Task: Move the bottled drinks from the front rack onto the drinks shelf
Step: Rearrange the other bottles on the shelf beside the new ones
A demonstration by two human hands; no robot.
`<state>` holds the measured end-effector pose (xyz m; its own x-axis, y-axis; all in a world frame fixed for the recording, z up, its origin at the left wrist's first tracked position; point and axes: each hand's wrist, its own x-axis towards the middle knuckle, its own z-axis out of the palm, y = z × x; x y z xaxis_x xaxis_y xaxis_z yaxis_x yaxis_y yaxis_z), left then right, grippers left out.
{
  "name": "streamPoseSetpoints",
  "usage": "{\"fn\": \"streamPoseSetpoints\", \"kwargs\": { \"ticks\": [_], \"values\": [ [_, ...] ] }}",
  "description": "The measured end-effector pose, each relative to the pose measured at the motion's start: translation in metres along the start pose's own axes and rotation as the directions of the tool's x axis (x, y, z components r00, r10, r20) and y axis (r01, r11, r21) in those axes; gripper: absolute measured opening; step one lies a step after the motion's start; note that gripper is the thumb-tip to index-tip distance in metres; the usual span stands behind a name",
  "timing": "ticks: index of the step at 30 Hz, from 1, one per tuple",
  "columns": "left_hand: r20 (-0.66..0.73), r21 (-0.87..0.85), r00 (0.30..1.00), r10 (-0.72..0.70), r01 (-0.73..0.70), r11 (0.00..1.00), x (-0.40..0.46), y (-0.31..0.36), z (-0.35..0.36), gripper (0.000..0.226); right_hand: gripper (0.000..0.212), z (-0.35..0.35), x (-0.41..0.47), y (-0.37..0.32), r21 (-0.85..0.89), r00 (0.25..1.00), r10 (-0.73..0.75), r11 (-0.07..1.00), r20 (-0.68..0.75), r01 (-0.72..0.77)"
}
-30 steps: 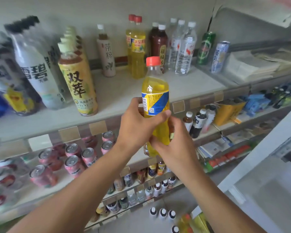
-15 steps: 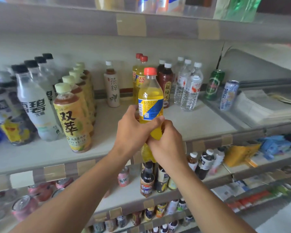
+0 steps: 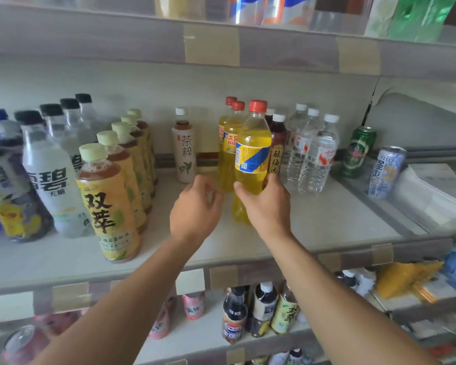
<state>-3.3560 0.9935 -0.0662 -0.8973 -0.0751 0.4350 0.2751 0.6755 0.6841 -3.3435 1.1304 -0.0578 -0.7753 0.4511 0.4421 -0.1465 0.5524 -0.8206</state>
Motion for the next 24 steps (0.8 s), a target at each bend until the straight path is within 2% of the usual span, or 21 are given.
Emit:
{"fn": "streamPoseSetpoints", "kwargs": {
  "ticks": [7,14,24],
  "values": [
    [0.083,0.241,0.996,0.032,-0.052,0.969,0.021,-0.011,0.025,0.024,0.047,0.029,0.041,0.018,-0.059,1.0,0.008,0.998,-0.003,-0.008],
    [0.042,0.18,0.998,0.045,-0.052,0.982,0.026,-0.018,0.038,0.025,0.047,0.045,0.051,0.03,-0.05,1.0,0.009,0.999,0.005,-0.009],
    [0.014,0.195,0.998,0.057,-0.059,0.979,0.028,-0.022,0.043,0.024,0.047,0.059,0.059,0.033,-0.014,0.999,-0.019,1.0,0.037,0.019]
  ]
}}
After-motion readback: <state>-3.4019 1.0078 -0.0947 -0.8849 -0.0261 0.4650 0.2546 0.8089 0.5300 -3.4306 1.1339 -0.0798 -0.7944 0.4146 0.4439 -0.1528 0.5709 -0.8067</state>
